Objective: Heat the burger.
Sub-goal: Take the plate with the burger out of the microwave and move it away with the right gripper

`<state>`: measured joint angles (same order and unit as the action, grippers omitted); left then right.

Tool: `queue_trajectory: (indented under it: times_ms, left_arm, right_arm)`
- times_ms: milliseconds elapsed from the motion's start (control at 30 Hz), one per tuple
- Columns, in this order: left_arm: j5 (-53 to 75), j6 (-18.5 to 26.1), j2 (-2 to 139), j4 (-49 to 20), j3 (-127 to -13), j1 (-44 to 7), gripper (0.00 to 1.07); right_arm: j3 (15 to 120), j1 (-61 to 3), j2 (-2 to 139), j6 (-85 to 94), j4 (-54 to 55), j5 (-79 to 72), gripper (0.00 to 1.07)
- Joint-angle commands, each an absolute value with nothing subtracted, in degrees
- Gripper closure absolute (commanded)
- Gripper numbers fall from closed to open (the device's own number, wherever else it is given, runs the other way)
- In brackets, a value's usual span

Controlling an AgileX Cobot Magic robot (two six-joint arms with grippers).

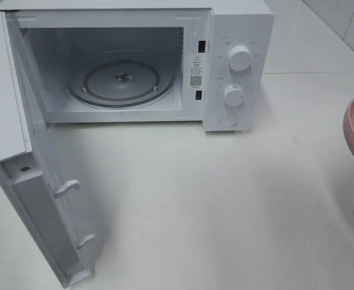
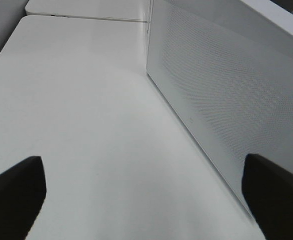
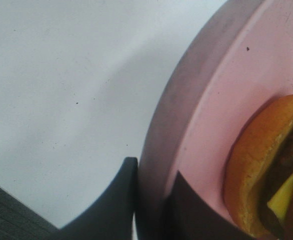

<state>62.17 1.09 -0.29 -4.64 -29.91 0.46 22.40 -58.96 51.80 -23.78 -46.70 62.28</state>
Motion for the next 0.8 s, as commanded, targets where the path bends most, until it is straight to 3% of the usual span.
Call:
queue_trajectory:
  times_ms: [33, 300, 800]
  left_arm:
    - [61.5, 1.2, -0.7, -4.9, -29.7, 0.6, 0.07]
    - [61.5, 1.2, -0.7, -4.9, -29.7, 0.6, 0.07]
    - [61.5, 1.2, -0.7, -4.9, -29.7, 0.6, 0.07]
  right_arm:
    - [22.7, -59.0, 51.7, -26.9, -51.1, 65.0, 1.07]
    - [22.7, -59.0, 52.9, -31.2, -51.1, 65.4, 1.07]
    - [22.7, -58.8, 68.1, -43.0, -53.9, 64.1, 1.07]
